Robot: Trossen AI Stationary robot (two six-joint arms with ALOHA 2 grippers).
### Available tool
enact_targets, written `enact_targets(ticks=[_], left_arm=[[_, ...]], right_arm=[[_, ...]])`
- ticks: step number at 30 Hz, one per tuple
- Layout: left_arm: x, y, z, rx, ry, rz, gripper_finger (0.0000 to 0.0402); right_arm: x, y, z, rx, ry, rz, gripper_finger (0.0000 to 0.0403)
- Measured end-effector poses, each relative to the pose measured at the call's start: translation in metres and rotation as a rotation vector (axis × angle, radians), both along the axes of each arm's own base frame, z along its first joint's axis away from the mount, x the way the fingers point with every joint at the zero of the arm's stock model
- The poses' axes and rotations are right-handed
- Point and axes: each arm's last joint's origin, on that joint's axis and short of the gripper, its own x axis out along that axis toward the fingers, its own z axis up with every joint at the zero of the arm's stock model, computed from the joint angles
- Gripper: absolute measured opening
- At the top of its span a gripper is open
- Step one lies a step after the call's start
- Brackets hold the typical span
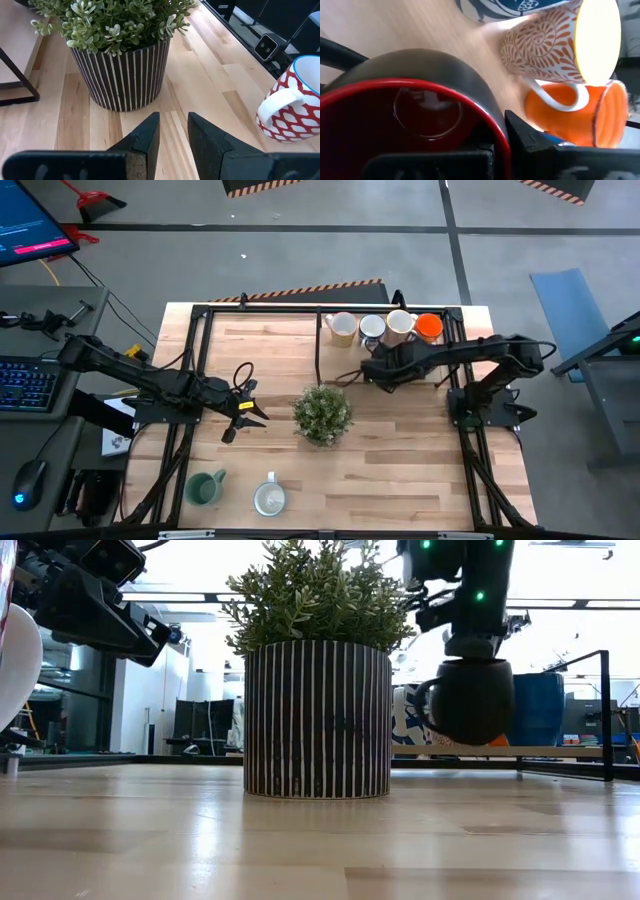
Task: Place coffee mugs
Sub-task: Put the black mug on the shelf
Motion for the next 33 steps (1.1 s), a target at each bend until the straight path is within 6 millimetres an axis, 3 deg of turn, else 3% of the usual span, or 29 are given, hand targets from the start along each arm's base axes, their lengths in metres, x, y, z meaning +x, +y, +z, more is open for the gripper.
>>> enact_targets(ticks=[33], left_arm=[[0.000, 0.000, 0.000, 0.001, 0.000, -0.001, 0.0090]], right_arm=[[-0.011, -0.066, -0.002, 0.163, -0.006, -0.122, 0.0000]])
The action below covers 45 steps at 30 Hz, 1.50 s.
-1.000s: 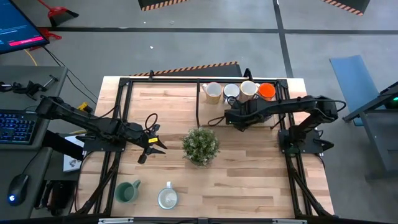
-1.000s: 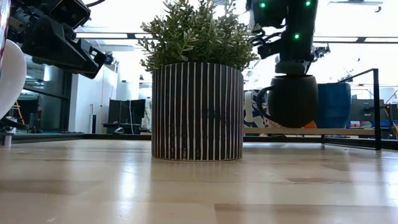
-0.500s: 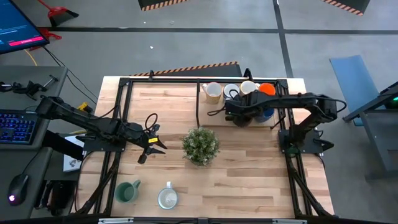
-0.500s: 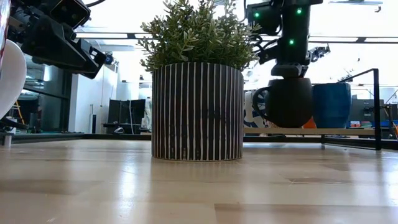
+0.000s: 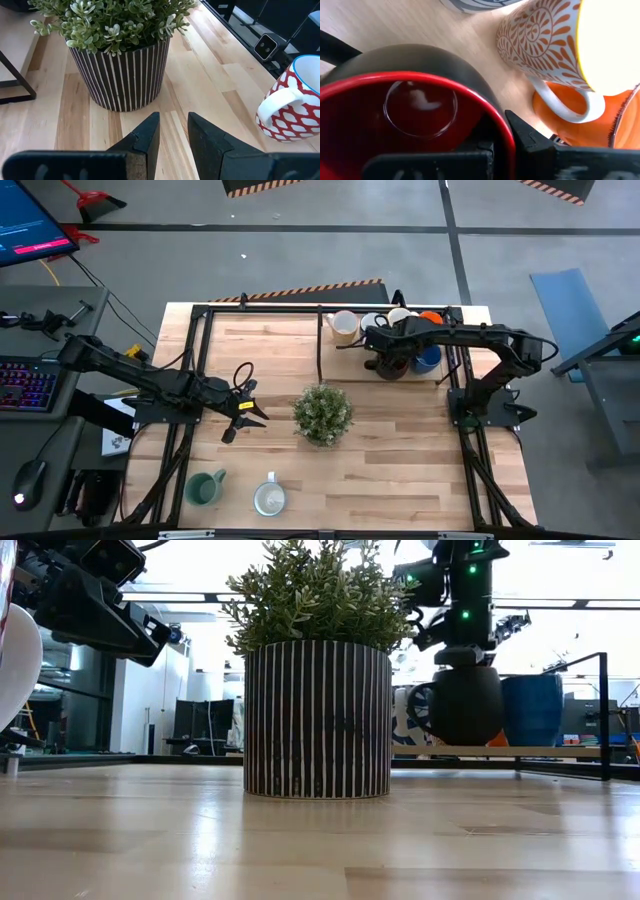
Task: Place coffee mugs
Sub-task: Put the black mug on the shelf
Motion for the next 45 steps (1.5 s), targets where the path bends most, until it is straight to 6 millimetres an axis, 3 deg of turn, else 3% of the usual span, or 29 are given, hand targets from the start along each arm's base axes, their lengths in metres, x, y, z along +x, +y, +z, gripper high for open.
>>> enact_targets(ticks=[7, 17, 45], left_arm=[[0.000, 0.000, 0.000, 0.000, 0.000, 0.000, 0.0090], [0.000, 0.000, 0.000, 0.000, 0.000, 0.000, 0.0090], [0.000, 0.000, 0.000, -0.011, 0.003, 0.000, 0.0090]], right_arm=[[-0.004, -0.006, 0.004, 0.034, -0.041, 0.004, 0.0000], [-0.019, -0.008, 0.026, 0.070, -0.165, -0.004, 0.0000], [-0.019, -0.013, 0.022, 0.087, -0.159, -0.049, 0.0000]])
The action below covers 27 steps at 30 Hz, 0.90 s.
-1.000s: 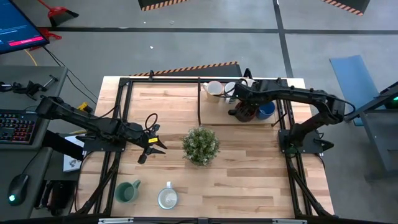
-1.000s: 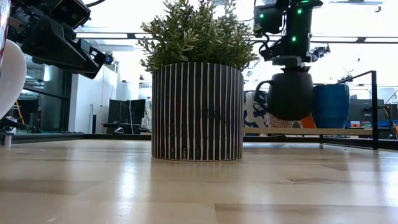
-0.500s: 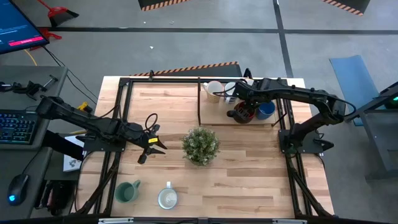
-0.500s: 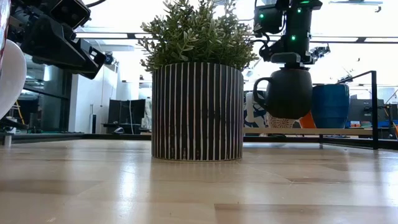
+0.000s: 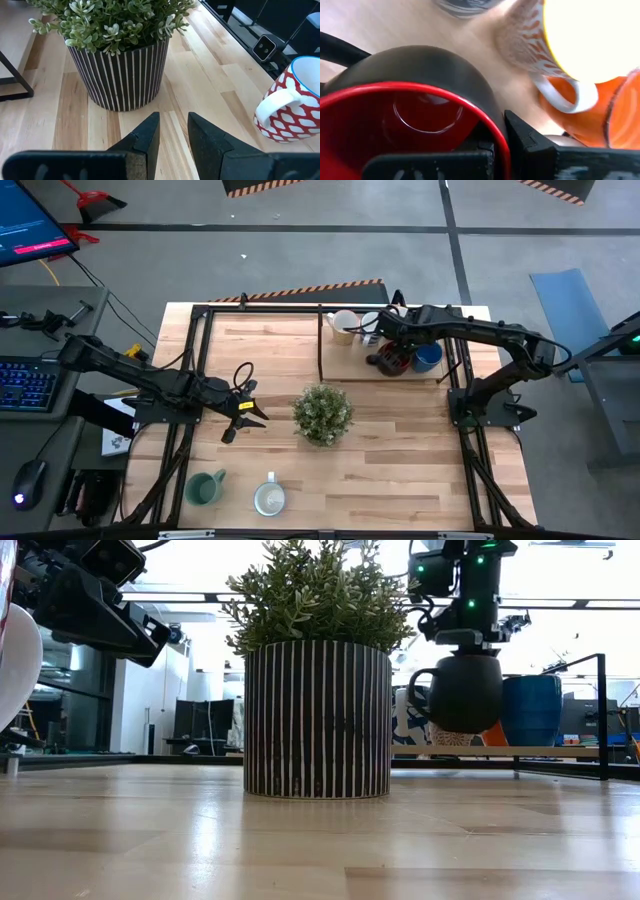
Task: Place coffee mugs
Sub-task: Put the black mug on the shelf
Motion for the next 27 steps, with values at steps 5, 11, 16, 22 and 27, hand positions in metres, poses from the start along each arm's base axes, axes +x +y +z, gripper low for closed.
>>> enact_targets(ticks=[5, 11, 16, 22, 27], left_arm=[[0.000, 0.000, 0.000, 0.000, 0.000, 0.000, 0.0090], [0.000, 0.000, 0.000, 0.000, 0.000, 0.000, 0.0090], [0.000, 0.000, 0.000, 0.000, -0.001, 0.000, 0.0090], [0.000, 0.000, 0.000, 0.000, -0.001, 0.000, 0.0090], [0.000, 0.000, 0.000, 0.001, -0.001, 0.000, 0.0090]], right_arm=[[-0.001, 0.000, 0.000, -0.009, 0.004, -0.017, 0.0000], [0.004, -0.001, -0.006, -0.008, 0.031, -0.032, 0.0000], [0.007, -0.002, -0.013, -0.001, 0.075, -0.020, 0.0000], [0.006, -0.002, -0.014, 0.002, 0.084, -0.020, 0.0000], [0.005, -0.001, -0.014, 0.021, 0.090, -0.034, 0.0000]])
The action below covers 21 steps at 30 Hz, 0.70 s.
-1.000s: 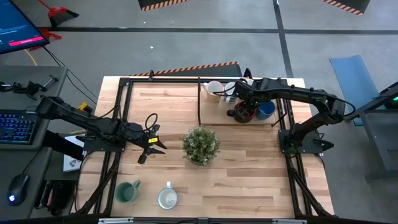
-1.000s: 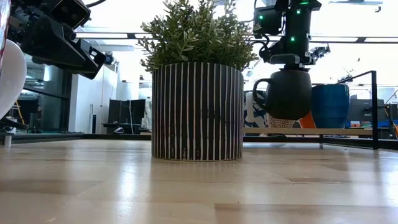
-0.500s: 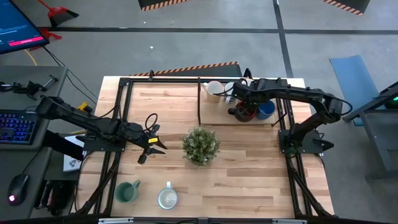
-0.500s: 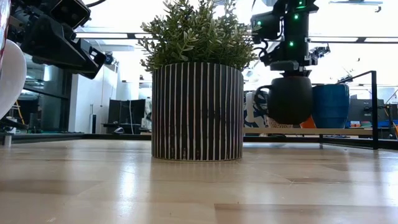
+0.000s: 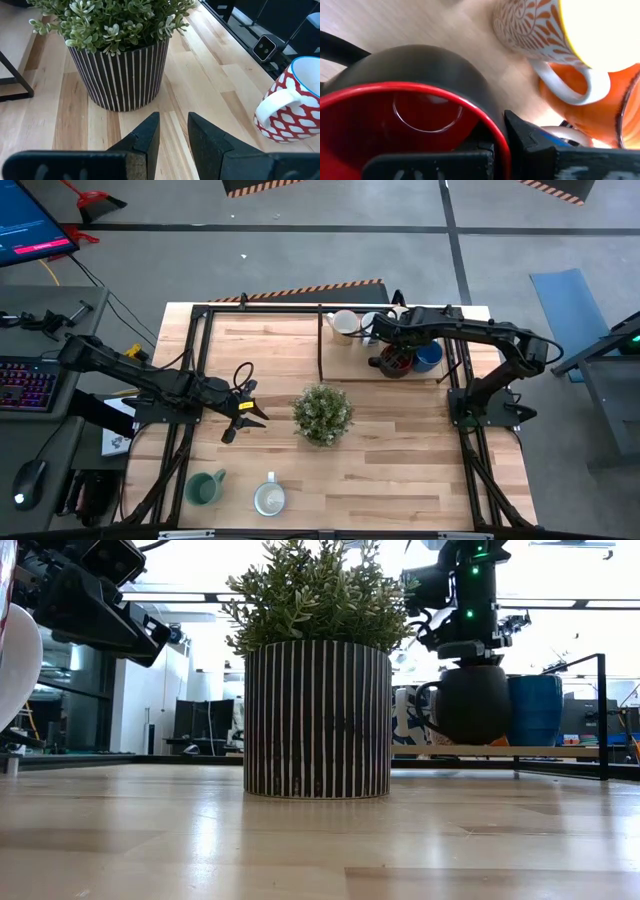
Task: Place coffee mugs
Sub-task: Put the black mug on the shelf
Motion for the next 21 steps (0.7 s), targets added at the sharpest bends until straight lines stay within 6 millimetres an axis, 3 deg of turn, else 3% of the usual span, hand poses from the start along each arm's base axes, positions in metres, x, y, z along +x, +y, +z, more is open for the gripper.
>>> enact_targets(ticks=[21], left_arm=[[0.0000, 0.0000, 0.0000, -0.001, 0.000, 0.000, 0.0090]], right_arm=[[-0.0012, -0.0029, 0.0016, -0.108, 0.042, -0.002, 0.0042]])
